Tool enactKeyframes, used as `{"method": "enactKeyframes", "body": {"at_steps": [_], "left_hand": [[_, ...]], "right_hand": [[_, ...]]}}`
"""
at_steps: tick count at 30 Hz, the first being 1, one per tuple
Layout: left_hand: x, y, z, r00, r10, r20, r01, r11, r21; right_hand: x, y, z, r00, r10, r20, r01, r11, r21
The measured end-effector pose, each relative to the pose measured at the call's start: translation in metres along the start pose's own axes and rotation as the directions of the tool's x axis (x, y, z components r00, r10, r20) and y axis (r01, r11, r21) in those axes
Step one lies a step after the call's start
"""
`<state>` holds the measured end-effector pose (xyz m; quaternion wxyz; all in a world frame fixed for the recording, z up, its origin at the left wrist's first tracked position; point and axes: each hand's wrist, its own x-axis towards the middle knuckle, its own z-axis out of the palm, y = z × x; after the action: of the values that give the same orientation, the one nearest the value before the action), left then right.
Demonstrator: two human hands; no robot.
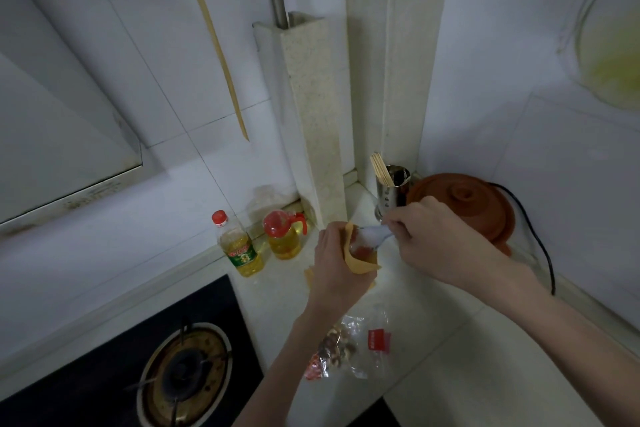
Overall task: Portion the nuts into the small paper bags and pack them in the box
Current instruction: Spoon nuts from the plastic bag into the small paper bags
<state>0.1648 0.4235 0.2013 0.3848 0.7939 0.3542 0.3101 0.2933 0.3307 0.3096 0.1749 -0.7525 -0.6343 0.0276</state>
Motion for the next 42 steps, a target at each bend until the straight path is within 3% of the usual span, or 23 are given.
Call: {"method": "enactKeyframes", "body": {"at_steps": [5, 9, 11, 15, 20, 23, 28, 35, 39, 42], "left_hand": [[0.001, 0.000, 0.000, 0.992, -0.121, 0.044, 0.124, 0.989, -0.076], [-0.004, -0.003, -0.003, 0.995, -0.098, 0.015, 0.099, 0.988, -0.116], [-0.006, -0.007, -0.004, 0.995, -0.101, -0.002, 0.100, 0.987, -0.122], [-0.011, -0.019, -0.002, 0.990, -0.138, 0.025, 0.140, 0.986, -0.089], [-0.012, -0.021, -0.004, 0.997, -0.075, 0.013, 0.076, 0.993, -0.090], [-0.012, -0.028, -0.003, 0.991, -0.137, 0.004, 0.136, 0.984, -0.111], [-0.021, -0.035, 0.000, 0.993, -0.117, -0.003, 0.115, 0.987, -0.115], [-0.034, -0.053, 0.000, 0.983, -0.171, 0.074, 0.179, 0.976, -0.126], [-0.044, -0.074, 0.000, 0.970, -0.208, 0.126, 0.224, 0.966, -0.126], [-0.060, -0.098, 0.004, 0.920, -0.374, 0.122, 0.389, 0.910, -0.142]], "right_hand": [[-0.005, 0.007, 0.004, 0.998, 0.034, -0.061, -0.028, 0.995, 0.098], [-0.013, 0.020, 0.004, 0.974, 0.149, -0.172, -0.084, 0.938, 0.337], [-0.018, 0.026, 0.007, 0.946, 0.271, -0.179, -0.152, 0.855, 0.495], [-0.029, 0.040, 0.026, 0.904, 0.428, -0.007, -0.255, 0.551, 0.795], [-0.040, 0.053, 0.029, 0.867, 0.496, 0.041, -0.243, 0.351, 0.904], [-0.043, 0.057, 0.038, 0.823, 0.558, 0.111, -0.336, 0.319, 0.886], [-0.057, 0.066, 0.057, 0.789, 0.596, 0.149, -0.359, 0.251, 0.899], [-0.076, 0.085, 0.092, 0.739, 0.618, 0.268, -0.497, 0.232, 0.836], [-0.086, 0.089, 0.113, 0.752, 0.630, 0.194, -0.557, 0.451, 0.697], [-0.097, 0.091, 0.140, 0.756, 0.623, 0.202, -0.584, 0.502, 0.638]]}}
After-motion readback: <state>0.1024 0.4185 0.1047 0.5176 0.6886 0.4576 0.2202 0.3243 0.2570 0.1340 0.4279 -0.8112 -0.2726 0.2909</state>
